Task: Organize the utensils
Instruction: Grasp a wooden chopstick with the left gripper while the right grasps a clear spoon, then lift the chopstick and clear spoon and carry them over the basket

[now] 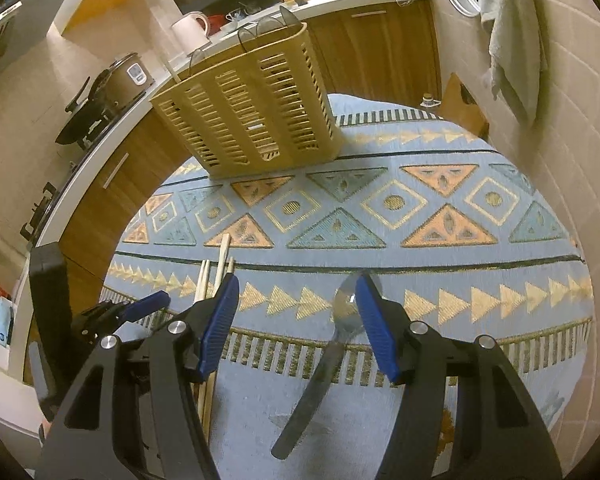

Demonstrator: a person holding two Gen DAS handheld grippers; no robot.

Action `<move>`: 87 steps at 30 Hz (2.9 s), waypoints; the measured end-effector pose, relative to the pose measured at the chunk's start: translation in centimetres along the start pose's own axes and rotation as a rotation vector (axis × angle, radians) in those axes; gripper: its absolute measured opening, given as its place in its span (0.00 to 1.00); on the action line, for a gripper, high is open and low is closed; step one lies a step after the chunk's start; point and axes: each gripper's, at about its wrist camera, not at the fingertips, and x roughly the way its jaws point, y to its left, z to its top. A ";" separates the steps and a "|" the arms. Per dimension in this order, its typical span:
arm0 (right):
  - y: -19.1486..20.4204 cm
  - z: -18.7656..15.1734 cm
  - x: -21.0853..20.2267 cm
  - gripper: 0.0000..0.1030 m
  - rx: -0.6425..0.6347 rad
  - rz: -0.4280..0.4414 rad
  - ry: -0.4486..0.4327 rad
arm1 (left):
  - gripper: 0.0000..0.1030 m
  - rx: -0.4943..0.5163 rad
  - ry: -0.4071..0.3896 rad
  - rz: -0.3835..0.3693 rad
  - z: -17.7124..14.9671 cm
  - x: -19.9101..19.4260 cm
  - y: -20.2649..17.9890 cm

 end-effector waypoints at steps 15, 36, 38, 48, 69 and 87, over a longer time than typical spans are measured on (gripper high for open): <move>-1.7 -0.3 0.5 0.56 0.053 0.031 0.031 | 0.42 -0.051 0.056 -0.040 -0.7 -0.8 2.3; -0.6 -2.9 4.5 0.31 0.050 -0.127 0.261 | 0.10 0.182 0.031 -0.101 -1.3 -0.4 0.1; -0.1 -2.7 4.8 0.31 0.035 -0.155 0.254 | 0.10 0.167 0.030 -0.088 -1.1 -0.4 0.4; 1.5 -2.5 5.7 0.17 -0.038 -0.288 0.236 | 0.14 0.122 0.070 -0.117 -0.2 0.1 1.4; 1.8 -2.1 2.5 0.10 -0.104 -0.148 0.131 | 0.09 0.041 -0.077 -0.155 0.7 -2.6 1.6; 5.0 3.6 -4.2 0.10 -0.184 0.049 -0.163 | 0.08 -0.073 -0.554 -0.255 6.6 -11.9 3.7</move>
